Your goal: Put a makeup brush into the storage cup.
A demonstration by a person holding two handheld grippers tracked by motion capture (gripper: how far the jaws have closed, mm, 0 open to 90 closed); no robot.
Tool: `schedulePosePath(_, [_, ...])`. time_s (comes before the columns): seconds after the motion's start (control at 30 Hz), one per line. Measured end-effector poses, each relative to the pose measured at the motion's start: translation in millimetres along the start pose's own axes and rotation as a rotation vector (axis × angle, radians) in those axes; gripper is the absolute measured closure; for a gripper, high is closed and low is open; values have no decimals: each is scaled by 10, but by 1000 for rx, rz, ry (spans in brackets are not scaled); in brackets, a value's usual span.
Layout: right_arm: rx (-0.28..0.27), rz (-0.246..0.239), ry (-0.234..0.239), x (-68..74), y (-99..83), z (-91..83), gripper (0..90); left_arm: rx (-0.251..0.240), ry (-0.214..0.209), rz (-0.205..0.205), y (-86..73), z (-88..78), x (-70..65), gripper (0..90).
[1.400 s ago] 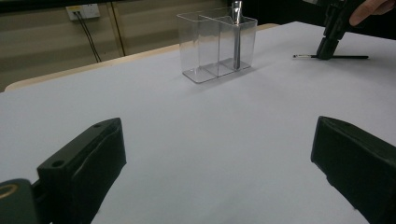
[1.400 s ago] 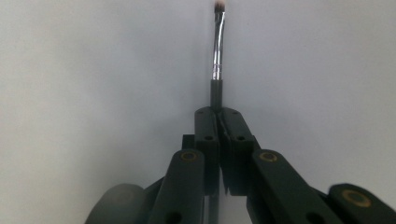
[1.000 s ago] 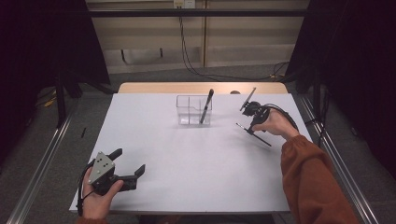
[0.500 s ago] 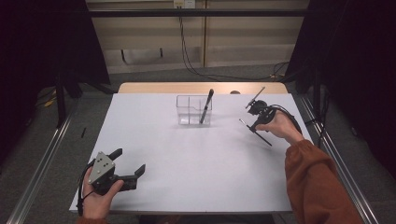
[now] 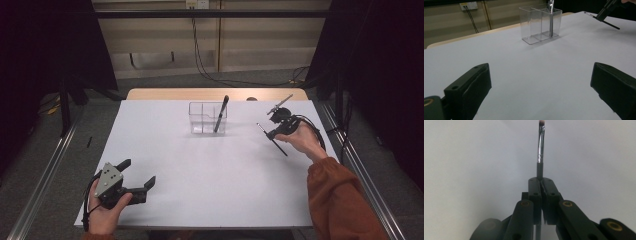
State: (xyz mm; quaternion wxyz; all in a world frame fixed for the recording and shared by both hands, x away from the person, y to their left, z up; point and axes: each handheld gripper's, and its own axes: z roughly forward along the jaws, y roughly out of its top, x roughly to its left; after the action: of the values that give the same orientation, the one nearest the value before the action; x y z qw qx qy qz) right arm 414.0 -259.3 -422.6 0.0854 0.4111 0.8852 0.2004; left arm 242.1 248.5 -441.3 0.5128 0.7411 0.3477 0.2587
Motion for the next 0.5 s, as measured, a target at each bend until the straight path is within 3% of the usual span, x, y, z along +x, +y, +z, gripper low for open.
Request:
schedulePosePath(0.33, [-140,47,30,5,-109,-62,869,-2,9,-6,-1,-5,4,30])
schedulePosePath(0.5, [-198,53,34,26,-170,-62,869,2,1,11,4,-2,-3,30])
